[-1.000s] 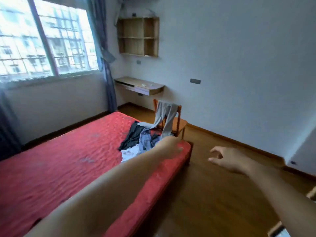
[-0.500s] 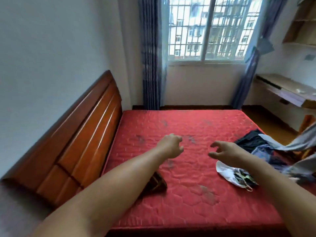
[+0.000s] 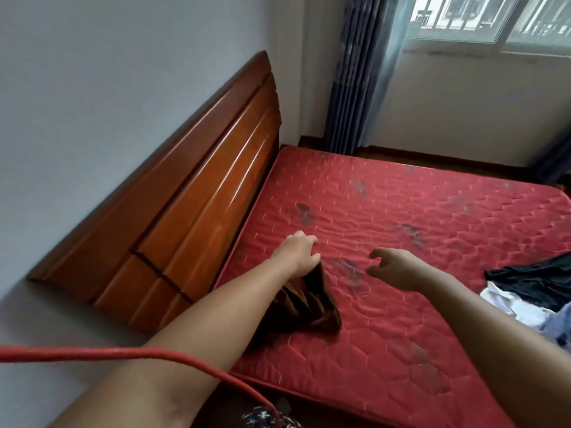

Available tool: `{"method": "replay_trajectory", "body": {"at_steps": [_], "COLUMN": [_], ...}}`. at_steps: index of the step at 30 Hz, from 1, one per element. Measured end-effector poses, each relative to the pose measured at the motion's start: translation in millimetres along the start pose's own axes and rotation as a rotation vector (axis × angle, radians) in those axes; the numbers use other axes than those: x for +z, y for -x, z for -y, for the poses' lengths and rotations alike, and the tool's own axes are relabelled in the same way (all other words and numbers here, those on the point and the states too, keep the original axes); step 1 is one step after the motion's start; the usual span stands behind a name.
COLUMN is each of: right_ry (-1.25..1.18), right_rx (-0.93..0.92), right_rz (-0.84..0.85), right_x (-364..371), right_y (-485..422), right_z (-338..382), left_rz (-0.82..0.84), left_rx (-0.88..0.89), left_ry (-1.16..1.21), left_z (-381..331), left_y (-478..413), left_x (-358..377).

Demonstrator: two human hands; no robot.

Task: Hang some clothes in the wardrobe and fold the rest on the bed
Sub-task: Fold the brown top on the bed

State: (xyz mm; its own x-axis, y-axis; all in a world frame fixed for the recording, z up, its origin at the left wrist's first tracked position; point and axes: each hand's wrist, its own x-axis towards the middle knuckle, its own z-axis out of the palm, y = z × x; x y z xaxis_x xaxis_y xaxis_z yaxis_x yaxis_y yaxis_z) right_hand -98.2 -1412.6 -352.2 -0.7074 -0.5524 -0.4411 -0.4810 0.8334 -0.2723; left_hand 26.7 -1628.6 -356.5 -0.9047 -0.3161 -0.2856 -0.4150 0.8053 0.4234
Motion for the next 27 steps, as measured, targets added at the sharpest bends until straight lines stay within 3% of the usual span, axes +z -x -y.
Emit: {"method": "replay_trajectory", "body": {"at_steps": [7, 17, 27], "right_ry": [0.02, 0.081, 0.114], "right_rx": [-0.026, -0.237, -0.299], "right_rz": [0.045, 0.095, 0.174], "right_x": [-23, -53, 33], "right_y": [-73, -170, -281], "right_z": [4, 33, 33], "left_rz": [-0.036, -0.1, -0.018], "left_rx": [-0.048, -0.252, -0.366], "left_ry": [0.074, 0.076, 0.048], "left_z": [9, 35, 105], "left_y": [-58, -116, -183], "left_x": [-24, -39, 38]}}
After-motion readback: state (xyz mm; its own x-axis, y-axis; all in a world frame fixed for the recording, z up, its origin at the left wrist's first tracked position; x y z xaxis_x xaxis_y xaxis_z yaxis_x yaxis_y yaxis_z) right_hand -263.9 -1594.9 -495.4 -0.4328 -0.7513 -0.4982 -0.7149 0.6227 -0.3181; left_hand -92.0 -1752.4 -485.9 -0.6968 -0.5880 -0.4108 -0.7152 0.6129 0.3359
